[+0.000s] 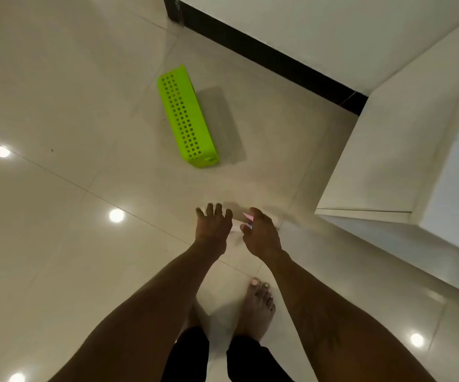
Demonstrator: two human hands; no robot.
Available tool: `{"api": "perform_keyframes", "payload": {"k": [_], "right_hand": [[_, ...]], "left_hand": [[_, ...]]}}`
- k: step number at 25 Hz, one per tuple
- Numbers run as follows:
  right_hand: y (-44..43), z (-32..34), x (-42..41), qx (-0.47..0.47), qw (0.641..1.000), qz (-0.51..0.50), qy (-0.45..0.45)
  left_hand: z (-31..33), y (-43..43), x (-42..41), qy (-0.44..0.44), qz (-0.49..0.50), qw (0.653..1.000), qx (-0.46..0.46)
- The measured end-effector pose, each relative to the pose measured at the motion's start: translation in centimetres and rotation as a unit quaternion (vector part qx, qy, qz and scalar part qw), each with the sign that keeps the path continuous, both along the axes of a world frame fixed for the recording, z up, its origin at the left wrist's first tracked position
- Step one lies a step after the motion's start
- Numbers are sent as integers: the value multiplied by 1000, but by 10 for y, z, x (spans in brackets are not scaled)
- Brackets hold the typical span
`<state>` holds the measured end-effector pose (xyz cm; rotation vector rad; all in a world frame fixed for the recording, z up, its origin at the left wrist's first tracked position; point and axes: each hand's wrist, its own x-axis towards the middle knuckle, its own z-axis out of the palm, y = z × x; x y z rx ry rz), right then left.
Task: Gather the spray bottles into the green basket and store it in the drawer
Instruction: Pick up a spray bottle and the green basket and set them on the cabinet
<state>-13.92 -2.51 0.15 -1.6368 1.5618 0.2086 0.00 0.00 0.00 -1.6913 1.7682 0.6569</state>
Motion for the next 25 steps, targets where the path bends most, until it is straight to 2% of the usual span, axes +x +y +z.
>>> {"api": "perform_keyframes", "payload": {"k": [4, 8, 10, 13, 16, 19, 21, 25], "right_hand": [[8, -16, -1, 5, 1000, -12, 2], [12, -30, -5, 3, 999, -31, 7], [11, -34, -9, 11, 999, -44, 6], [6, -30, -13, -15, 997, -71, 9], [3, -9, -16, -26, 993, -116, 11], [-3, 24, -11, 32, 978, -206, -18], [-7, 48, -2, 29, 974, -213, -64], [-9, 103, 24, -35, 970, -207, -119]], "left_hand": [[-6, 3, 3, -20, 16, 1000, -7], [-22, 7, 3, -2, 42, 999, 9], [-28, 9, 3, 29, 86, 996, 15], [-25, 16, 12, 125, 175, 976, 20], [-6, 27, 29, 228, 248, 941, 2], [26, 36, 38, 303, 302, 903, -35], [49, 41, 41, 312, 321, 893, -41], [96, 43, 38, 281, 328, 899, -77]]}}
